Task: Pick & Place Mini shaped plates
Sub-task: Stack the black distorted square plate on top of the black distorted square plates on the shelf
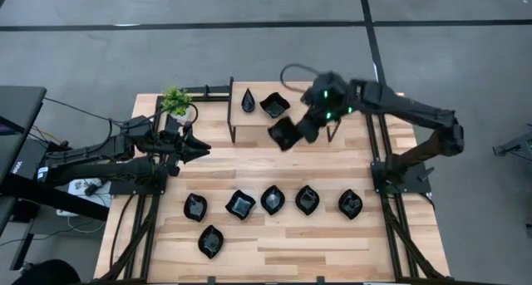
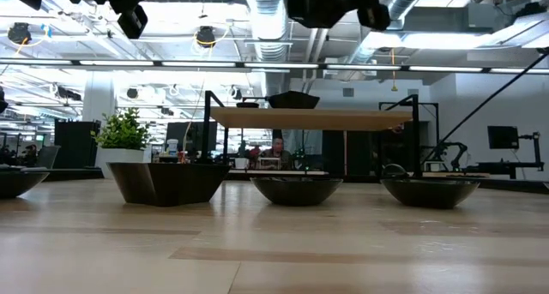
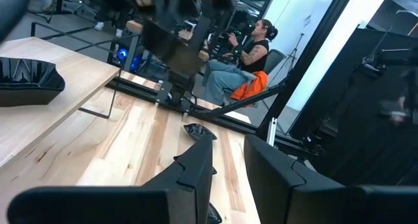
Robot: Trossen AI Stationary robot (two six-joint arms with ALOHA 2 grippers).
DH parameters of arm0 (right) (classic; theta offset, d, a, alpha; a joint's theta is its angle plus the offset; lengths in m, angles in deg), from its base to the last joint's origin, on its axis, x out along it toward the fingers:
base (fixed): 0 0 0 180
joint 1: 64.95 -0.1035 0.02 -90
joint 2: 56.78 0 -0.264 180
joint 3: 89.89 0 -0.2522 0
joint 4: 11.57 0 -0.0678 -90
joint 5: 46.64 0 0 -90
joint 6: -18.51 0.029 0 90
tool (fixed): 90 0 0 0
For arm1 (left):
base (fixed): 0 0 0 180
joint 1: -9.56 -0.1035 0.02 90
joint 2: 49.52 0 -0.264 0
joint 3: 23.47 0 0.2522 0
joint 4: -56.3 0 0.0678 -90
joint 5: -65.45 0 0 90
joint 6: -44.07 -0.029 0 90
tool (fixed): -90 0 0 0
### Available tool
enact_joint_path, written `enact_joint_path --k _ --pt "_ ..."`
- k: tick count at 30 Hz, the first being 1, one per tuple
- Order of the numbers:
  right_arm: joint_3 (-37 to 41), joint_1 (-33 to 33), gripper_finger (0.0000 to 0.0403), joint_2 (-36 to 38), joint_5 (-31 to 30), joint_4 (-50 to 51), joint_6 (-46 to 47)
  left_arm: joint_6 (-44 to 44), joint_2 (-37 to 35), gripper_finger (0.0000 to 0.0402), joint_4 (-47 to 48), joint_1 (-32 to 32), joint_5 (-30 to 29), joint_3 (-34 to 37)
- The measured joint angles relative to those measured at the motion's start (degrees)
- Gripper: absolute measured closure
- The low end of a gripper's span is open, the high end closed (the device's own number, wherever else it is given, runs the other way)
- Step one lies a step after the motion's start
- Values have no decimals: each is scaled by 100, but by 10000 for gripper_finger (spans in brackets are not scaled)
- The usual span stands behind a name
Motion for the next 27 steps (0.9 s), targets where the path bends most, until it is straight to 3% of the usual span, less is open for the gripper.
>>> enact_joint_path --k 5,12,20,27 --pt "-1104 768 403 -595 42 601 -1335 10 0 311 -20 1 -2 0" --pt "-2507 1700 403 -1711 900 1257 -2645 25 0 311 -30 1 0 0" --pt "-3519 2246 403 -2776 1464 1828 -3154 54 0 311 -37 0 -1 0" --pt "-3614 2356 403 -3316 1496 2095 -3185 54 0 311 -47 -1 0 0"
